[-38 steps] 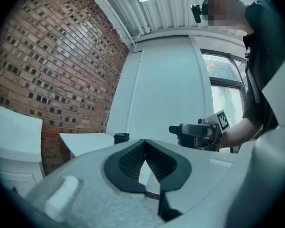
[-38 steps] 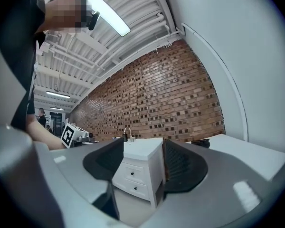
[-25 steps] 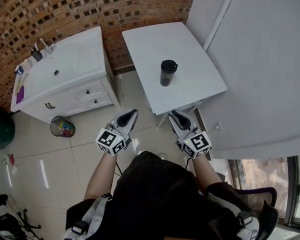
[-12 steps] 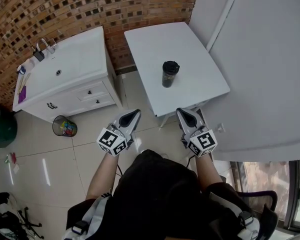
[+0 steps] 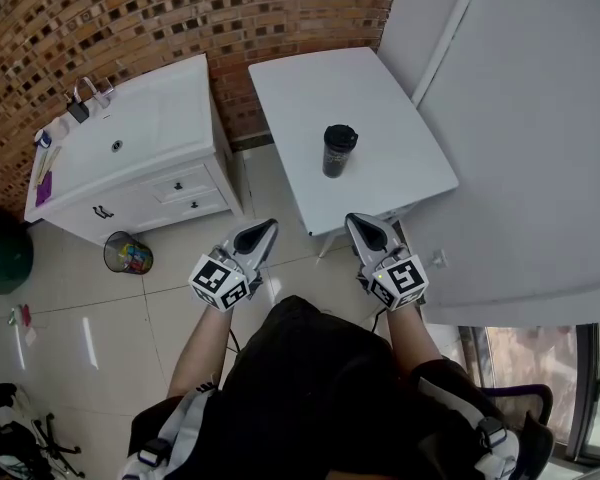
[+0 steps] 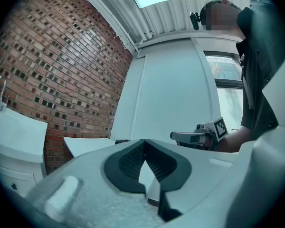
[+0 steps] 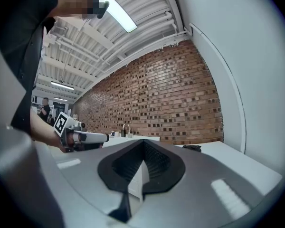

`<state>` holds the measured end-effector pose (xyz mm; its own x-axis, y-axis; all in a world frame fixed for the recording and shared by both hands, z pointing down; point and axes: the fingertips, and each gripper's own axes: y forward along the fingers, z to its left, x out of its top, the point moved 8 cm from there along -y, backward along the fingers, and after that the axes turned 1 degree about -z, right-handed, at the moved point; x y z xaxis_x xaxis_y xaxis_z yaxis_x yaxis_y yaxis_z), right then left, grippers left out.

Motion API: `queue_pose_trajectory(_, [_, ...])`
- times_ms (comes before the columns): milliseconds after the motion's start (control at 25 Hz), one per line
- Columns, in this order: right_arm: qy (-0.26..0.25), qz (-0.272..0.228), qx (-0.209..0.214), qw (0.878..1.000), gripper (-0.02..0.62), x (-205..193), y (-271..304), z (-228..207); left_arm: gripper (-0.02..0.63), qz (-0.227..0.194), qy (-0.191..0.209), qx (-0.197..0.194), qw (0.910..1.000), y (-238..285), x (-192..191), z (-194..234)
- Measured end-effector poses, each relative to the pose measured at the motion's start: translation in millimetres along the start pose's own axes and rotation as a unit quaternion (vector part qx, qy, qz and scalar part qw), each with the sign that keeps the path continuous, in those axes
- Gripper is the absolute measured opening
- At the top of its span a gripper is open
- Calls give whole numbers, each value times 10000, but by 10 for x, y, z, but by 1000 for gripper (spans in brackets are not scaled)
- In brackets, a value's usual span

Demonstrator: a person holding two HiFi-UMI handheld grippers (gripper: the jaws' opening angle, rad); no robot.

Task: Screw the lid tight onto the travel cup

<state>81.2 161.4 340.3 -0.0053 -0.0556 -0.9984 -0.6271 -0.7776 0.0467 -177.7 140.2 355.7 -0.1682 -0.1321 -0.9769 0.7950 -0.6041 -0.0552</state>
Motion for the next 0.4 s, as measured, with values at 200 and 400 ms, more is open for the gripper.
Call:
queue_pose_trajectory(200, [-140, 117, 168, 9997, 0, -4, 34, 11, 3, 75, 6, -14, 10000, -15, -35, -4])
queue_pose_trajectory(400, [-90, 93, 44, 9999, 0, -23, 21, -53, 3, 171, 103, 50, 9998, -65, -79, 23])
